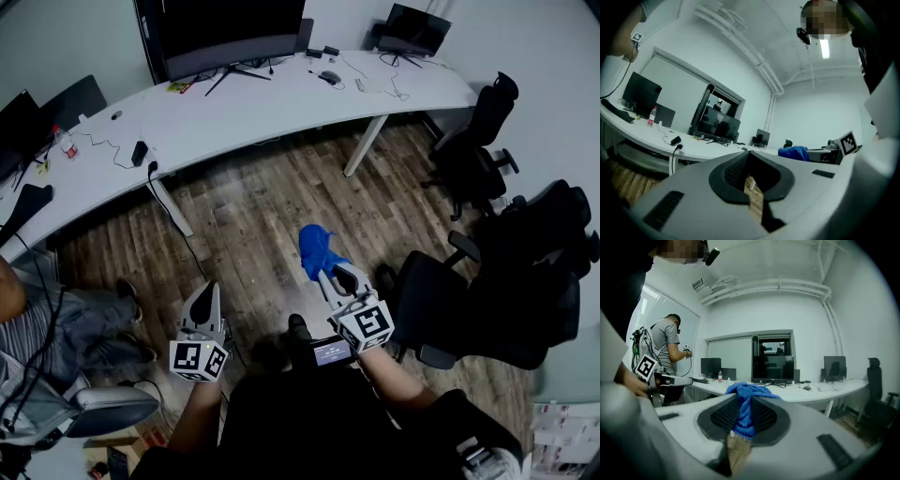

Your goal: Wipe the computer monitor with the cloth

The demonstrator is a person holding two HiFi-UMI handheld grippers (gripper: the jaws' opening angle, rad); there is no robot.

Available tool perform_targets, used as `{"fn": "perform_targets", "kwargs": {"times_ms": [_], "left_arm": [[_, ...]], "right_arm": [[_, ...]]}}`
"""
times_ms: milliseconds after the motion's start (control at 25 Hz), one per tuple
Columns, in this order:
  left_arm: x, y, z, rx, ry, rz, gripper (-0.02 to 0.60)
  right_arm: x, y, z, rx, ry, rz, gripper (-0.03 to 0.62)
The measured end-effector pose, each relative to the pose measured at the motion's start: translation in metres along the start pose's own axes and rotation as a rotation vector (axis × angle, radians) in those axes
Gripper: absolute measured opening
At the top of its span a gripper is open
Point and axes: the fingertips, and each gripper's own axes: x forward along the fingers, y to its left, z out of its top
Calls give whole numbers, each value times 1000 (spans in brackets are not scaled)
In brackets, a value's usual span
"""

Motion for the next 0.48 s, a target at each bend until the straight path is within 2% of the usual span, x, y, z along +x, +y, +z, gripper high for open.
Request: {"fn": "perform_targets", "kwargs": {"times_ms": [320,480], "left_arm": [[-28,19,-15,-12,22,50,-8],[-31,5,-7,15,10,25,-8]], "right_arm": [[-5,27,-7,-3,-7,8,61],[-9,24,7,16,-85,16,61]]}}
